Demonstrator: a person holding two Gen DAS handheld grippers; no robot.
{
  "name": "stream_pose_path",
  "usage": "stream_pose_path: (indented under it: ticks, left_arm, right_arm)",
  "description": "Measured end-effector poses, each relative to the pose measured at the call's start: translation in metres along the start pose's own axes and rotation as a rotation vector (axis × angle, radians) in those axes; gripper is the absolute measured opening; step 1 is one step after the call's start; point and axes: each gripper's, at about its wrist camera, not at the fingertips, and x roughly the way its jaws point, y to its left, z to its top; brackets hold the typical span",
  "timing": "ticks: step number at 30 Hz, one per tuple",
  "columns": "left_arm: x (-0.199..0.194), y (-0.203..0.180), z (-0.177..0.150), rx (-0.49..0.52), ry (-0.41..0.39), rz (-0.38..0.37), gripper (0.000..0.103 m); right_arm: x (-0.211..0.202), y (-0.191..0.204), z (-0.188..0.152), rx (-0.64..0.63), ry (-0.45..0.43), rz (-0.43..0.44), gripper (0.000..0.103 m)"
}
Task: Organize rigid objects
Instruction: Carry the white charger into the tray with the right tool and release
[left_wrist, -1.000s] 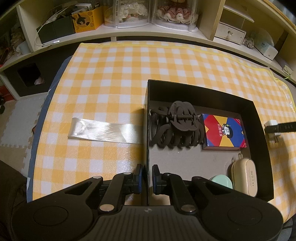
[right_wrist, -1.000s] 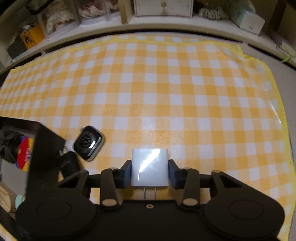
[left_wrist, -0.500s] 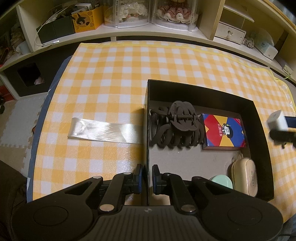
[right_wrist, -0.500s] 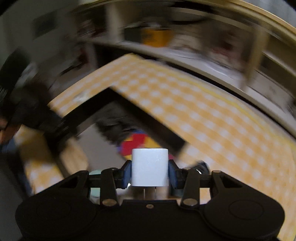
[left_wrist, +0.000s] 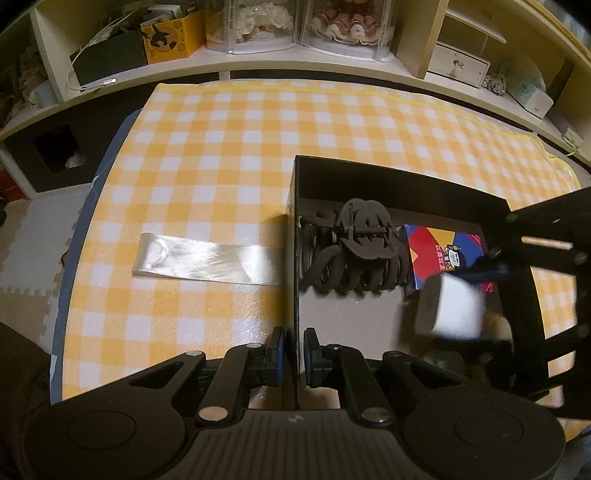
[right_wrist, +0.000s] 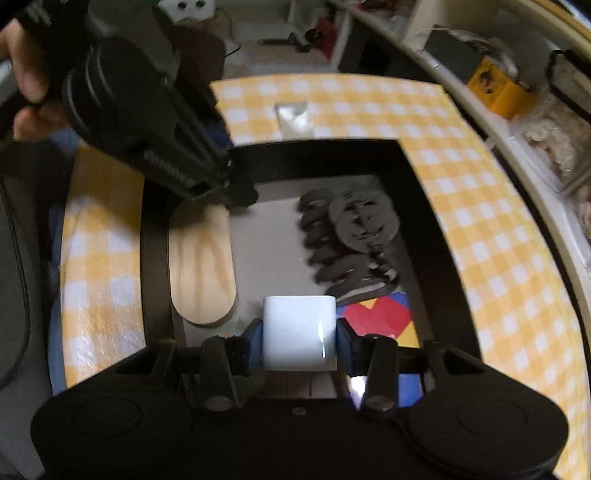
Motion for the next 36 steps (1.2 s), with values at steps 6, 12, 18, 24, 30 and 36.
stream_pose_path:
  ticks: [6,12,18,24,30,36]
  left_arm:
    - [0.002,-0.002,0.001,0.006,0.001,0.003,0.011]
    - [0.002,-0.003,0.002,0.009,0.004,0.009,0.011]
    - [0.001,-0.003,0.002,0.008,0.004,0.01,0.011]
    - [0.0,-0.003,0.001,0.007,0.002,0.009,0.011]
    - [0.0,-0.003,0.001,0.005,0.001,0.007,0.011]
    - [0.0,-0.002,0.002,0.002,0.001,0.002,0.011]
  right_arm:
    - [-0.009,-0.008,-0.008,0.031,0.002,0.008,0.051]
    - [-0.024,-0.016,-0.016,0.1,-0.021,0.006,0.051]
    - [-0.03,-0.024,-0.012,0.291,-0.094,0.019,0.018]
    - [-0.017,-0.018,0.009,0.35,-0.13,0.099,0.003]
    - [0.008,-0.016,0.019,0.375,-0.032,0.066,0.003]
    - [-0.005,-0.02,-0.002,0.468,-0.057,0.074,0.003]
